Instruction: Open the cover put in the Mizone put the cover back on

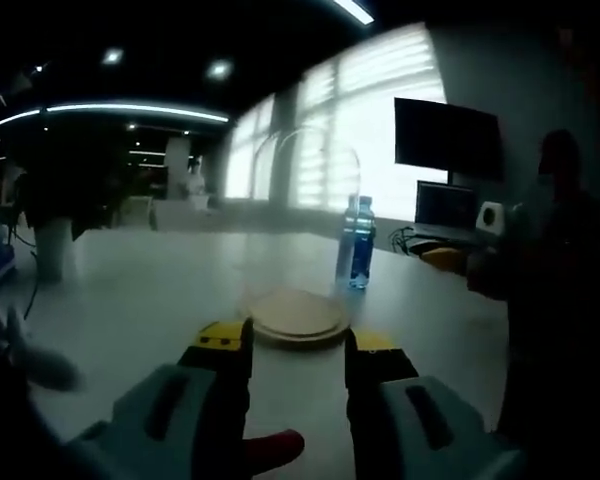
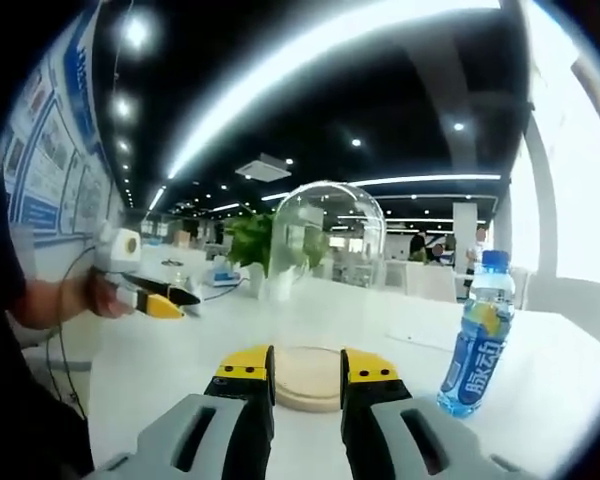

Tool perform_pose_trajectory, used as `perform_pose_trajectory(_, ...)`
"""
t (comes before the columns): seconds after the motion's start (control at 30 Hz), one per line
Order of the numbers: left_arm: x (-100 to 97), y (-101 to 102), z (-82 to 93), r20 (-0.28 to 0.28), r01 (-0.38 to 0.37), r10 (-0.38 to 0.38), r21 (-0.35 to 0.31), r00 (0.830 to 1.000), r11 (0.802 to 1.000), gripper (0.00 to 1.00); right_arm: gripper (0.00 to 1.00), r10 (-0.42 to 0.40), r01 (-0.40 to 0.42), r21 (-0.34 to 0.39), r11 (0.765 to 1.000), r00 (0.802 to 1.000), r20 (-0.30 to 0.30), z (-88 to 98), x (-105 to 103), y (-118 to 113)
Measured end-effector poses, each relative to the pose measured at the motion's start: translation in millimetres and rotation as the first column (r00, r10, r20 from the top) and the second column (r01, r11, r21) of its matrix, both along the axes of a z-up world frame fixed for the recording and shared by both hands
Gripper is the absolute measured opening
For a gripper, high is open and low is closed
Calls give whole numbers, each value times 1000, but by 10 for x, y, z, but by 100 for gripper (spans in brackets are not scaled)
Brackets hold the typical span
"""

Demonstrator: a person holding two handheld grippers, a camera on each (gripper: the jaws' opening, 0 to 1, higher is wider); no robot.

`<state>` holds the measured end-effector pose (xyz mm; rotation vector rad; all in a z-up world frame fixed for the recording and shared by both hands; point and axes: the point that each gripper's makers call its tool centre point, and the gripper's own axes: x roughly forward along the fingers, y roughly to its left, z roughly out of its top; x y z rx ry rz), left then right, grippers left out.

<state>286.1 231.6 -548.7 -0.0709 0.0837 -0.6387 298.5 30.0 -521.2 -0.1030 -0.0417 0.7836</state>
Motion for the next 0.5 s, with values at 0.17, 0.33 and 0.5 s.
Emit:
perform_pose_trajectory(0.17,41,5,-6,-7,-2,3,6,1000,1000,30,19,5,-5,4,1000,1000,-6,-24,33,5)
perform_pose_trajectory(0.33,70,-10,-5,-9,0,0,9,1000,1000,30,19,6,-6,15,1000,1000,-14,-22,50,27)
perform_pose_trajectory(0.5,65,-23,-17,-8,2,-2,5,1000,1000,30,19,26,-25,4,1000,1000,-12,-34,12,125)
